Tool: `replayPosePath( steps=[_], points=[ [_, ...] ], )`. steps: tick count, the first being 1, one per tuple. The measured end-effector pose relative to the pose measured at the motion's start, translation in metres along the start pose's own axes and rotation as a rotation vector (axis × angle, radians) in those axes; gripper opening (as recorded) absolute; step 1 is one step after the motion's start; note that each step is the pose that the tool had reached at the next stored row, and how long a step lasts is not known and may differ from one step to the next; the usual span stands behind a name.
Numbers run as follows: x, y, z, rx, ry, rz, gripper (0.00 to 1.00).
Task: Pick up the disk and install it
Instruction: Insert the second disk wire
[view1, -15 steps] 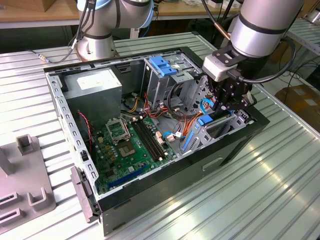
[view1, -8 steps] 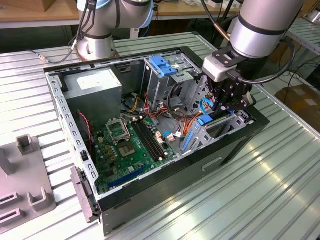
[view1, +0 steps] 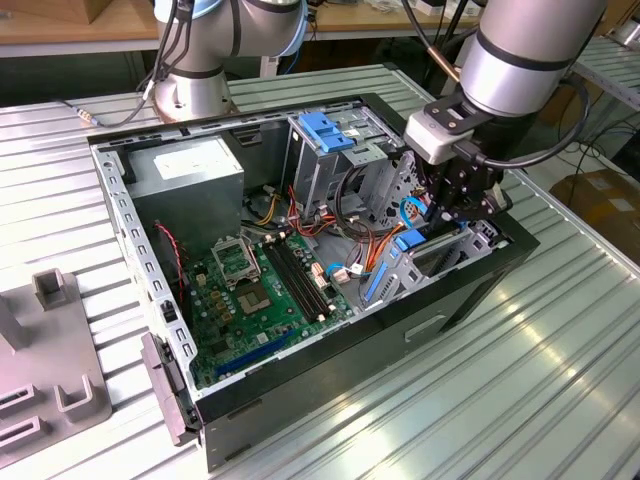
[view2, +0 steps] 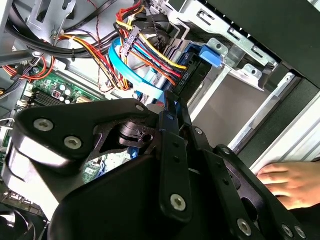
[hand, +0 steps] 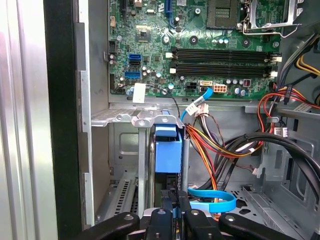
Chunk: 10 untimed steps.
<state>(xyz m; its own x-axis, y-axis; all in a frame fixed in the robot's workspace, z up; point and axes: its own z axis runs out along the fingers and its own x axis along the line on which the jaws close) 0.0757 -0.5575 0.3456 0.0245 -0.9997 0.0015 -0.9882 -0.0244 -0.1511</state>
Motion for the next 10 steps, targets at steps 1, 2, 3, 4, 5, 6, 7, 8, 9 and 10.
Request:
replayPosePath(
  steps=[1, 2, 3, 4, 5, 6, 7, 8, 9, 10],
  points=[
    [-0.0003, 0.0000, -0.0001, 0.0004, 0.0000, 0.000, 0.16],
    [-0.0003, 0.0000, -0.0001, 0.0007, 0.0000, 0.000, 0.16],
    [-0.0004, 0.0000, -0.0001, 0.0013, 0.0001, 0.000, 0.16],
    [-0.0004, 0.0000, -0.0002, 0.0016, 0.0002, 0.000, 0.16],
    [-0.0005, 0.0000, -0.0002, 0.0018, 0.0002, 0.000, 0.16],
    [-0.0005, 0.0000, -0.0002, 0.0019, 0.0001, 0.000, 0.16],
    [-0.0005, 0.0000, -0.0002, 0.0019, 0.0002, 0.000, 0.16],
    [-0.0005, 0.0000, -0.0001, 0.0019, 0.0002, 0.000, 0.16],
    [-0.0005, 0.0000, 0.0000, 0.0018, 0.0003, 0.000, 0.16],
    [-0.0005, 0.0001, 0.0005, 0.0019, 0.0003, 0.000, 0.16]
  ],
)
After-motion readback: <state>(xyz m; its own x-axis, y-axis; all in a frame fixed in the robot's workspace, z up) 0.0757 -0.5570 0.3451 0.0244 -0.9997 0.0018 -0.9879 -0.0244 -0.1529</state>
